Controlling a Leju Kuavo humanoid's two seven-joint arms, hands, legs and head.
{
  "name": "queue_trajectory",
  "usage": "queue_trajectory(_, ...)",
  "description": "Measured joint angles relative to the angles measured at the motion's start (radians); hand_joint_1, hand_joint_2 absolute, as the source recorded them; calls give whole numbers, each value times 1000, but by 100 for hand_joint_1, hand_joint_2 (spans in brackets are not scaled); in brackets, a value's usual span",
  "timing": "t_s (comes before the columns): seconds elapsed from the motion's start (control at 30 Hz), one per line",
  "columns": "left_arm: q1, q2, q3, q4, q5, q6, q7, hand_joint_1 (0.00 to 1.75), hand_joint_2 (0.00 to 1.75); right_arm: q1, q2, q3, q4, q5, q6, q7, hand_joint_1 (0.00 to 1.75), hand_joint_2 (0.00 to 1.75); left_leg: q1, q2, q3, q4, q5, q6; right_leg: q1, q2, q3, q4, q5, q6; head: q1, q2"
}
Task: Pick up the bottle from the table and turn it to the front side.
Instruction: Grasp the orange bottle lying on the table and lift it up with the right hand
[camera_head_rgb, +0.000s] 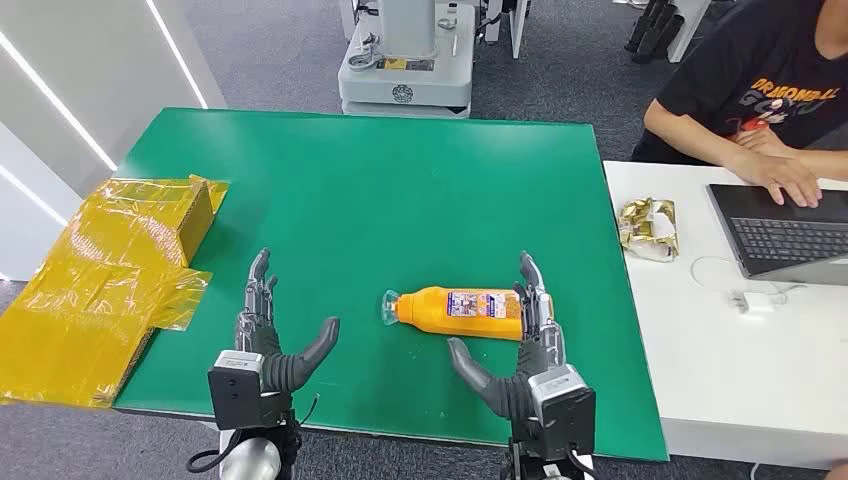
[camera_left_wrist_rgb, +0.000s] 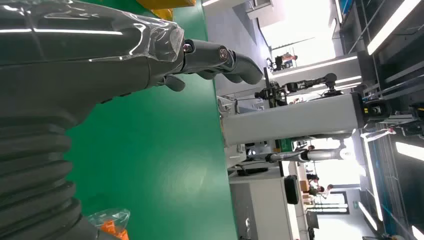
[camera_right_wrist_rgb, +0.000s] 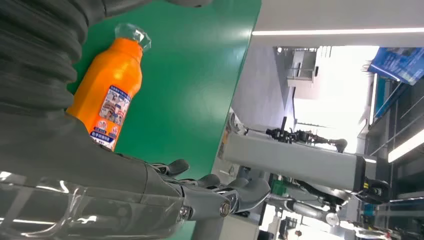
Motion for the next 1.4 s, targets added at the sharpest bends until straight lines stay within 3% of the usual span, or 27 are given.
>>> queue_trajectory(0.17, 0, 3, 0, 0, -6, -9, 0, 0, 175, -9, -12, -3, 3, 149, 17, 58, 0, 175, 0, 0, 0, 0, 0, 0, 0, 0, 0, 0, 0, 0, 0, 0)
queue_trajectory(0.27, 2, 3, 0, -3, -18, -30, 3, 0, 175, -21, -45, -26, 3, 341, 44, 117, 0, 175, 0, 0, 0, 0, 0, 0, 0, 0, 0, 0, 0, 0, 0, 0)
queue_trajectory(0.37, 6, 3, 1, -7, -24, -43, 4, 0, 175, -40, -87, -65, 4, 449, 81, 136, 0, 175, 0, 0, 0, 0, 0, 0, 0, 0, 0, 0, 0, 0, 0, 0)
queue_trajectory(0.57, 12, 3, 5, -8, -23, -58, -2, 0, 175, -88, -169, -118, 21, 539, 174, 153, 0, 175, 0, 0, 0, 1, 0, 0, -1, 0, 0, 0, 1, 1, 0, 0)
queue_trajectory(0.8, 14, 4, 5, -8, -23, -59, -4, 0, 175, -105, -198, -133, 35, 551, 179, 158, 0, 175, 0, 0, 0, 0, 0, 0, 0, 0, 0, 0, 1, 1, 0, 0)
queue_trajectory(0.93, 14, 4, 5, -8, -21, -68, -9, 0, 175, -136, -229, -130, 52, 588, 259, 164, 0, 175, 0, 0, 0, 0, 0, 0, 0, 0, 0, 0, 1, 1, 0, 0)
queue_trajectory(1.07, 10, 6, 5, -8, -13, -85, -14, 0, 175, -245, -304, -108, 132, 570, 445, 118, 0, 175, 0, 0, -1, 1, 1, 2, 0, 0, 0, 0, 2, 2, 0, 0)
queue_trajectory(1.2, -3, 8, 5, -7, 2, -108, -14, 0, 175, -414, -361, -49, 272, 554, 594, 75, 0, 175, -1, 0, -2, 1, 3, 3, -1, 0, 0, 0, 5, 2, 0, 0)
queue_trajectory(1.4, -28, 9, 5, 2, 16, -137, -8, 0, 175, -718, -358, 111, 571, 496, 714, 17, 0, 175, 0, 0, -2, 1, 6, 1, -1, 0, -1, 1, 7, 2, 0, 0)
